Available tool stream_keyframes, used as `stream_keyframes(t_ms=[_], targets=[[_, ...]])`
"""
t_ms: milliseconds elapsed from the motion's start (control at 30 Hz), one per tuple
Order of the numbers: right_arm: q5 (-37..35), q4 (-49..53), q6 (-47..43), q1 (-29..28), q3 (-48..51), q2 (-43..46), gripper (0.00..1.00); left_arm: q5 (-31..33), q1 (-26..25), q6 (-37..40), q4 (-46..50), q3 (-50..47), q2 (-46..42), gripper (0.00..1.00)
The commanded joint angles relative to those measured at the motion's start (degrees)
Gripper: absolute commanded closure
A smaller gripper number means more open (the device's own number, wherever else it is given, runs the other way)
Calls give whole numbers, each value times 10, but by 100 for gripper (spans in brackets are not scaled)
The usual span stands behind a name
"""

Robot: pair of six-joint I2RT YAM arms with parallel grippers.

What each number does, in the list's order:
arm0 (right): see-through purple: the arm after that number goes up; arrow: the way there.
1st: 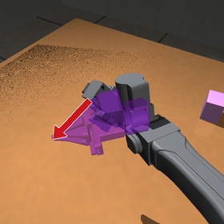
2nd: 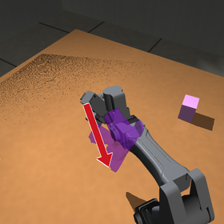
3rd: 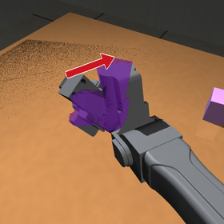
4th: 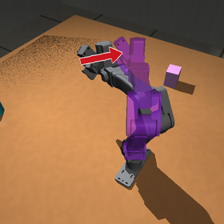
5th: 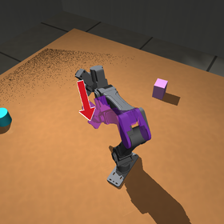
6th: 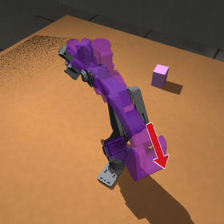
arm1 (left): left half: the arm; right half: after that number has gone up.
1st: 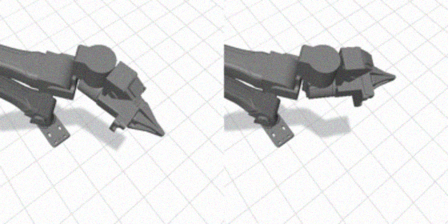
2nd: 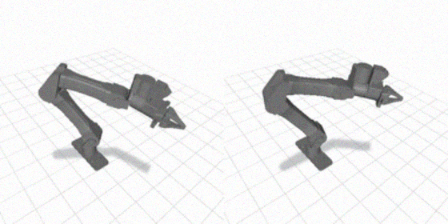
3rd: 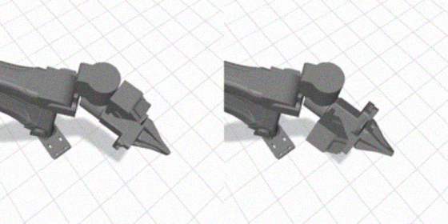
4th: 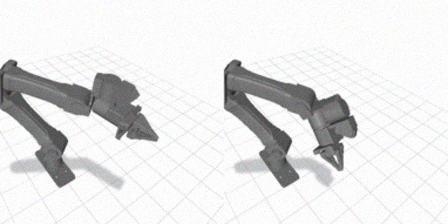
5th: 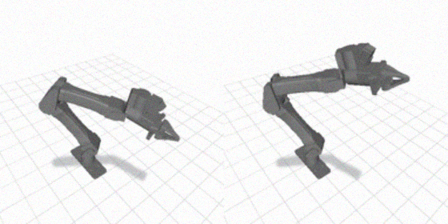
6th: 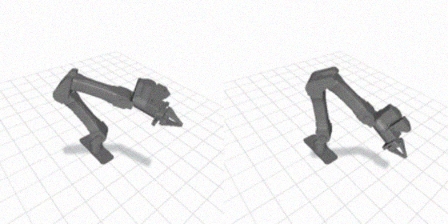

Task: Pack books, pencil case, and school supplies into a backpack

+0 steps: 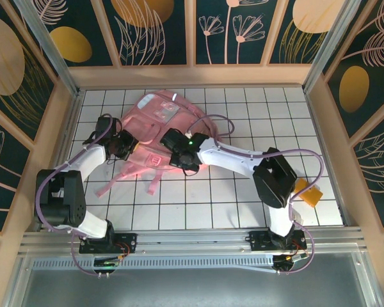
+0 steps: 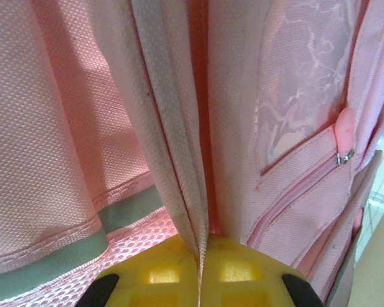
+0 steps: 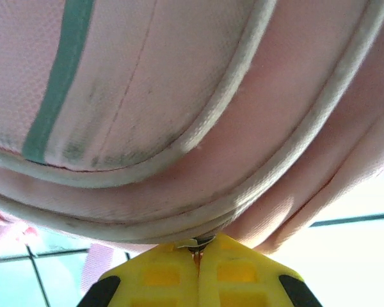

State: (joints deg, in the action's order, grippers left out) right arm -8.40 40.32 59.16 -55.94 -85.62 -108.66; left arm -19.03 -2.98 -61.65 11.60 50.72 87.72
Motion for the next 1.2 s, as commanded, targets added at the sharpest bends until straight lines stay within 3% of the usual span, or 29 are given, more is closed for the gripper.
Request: stream_keyframes(t_ms=[0,133,367,400,433,500,567,700,800,1000,1167], targets=[[42,-21,-149,30,54,60,100,94,32,64,1,42,21,100],[48,-57,-245,37,106,136,100,95,40,134,-12,75,54,100],[108,-79,-274,17,100,184,100,33,39,250,-30,208,185,100],[115,-100,-266,9,95,182,100,10,40,259,-40,226,202,99],[118,-118,-258,5,93,179,100,-9,39,264,-45,240,213,88],[132,-156,-246,6,91,163,100,-36,39,252,-43,260,217,74],[139,-171,-242,11,80,140,100,-38,39,232,-24,261,193,67],[168,-207,-249,17,63,106,100,0,35,200,142,257,128,63],[201,-248,-251,22,70,97,100,0,-6,197,180,194,59,61],[244,-275,-251,33,60,75,100,-36,-70,73,99,41,-8,61],[257,-266,-259,33,45,62,100,-19,-88,40,70,16,-12,61]])
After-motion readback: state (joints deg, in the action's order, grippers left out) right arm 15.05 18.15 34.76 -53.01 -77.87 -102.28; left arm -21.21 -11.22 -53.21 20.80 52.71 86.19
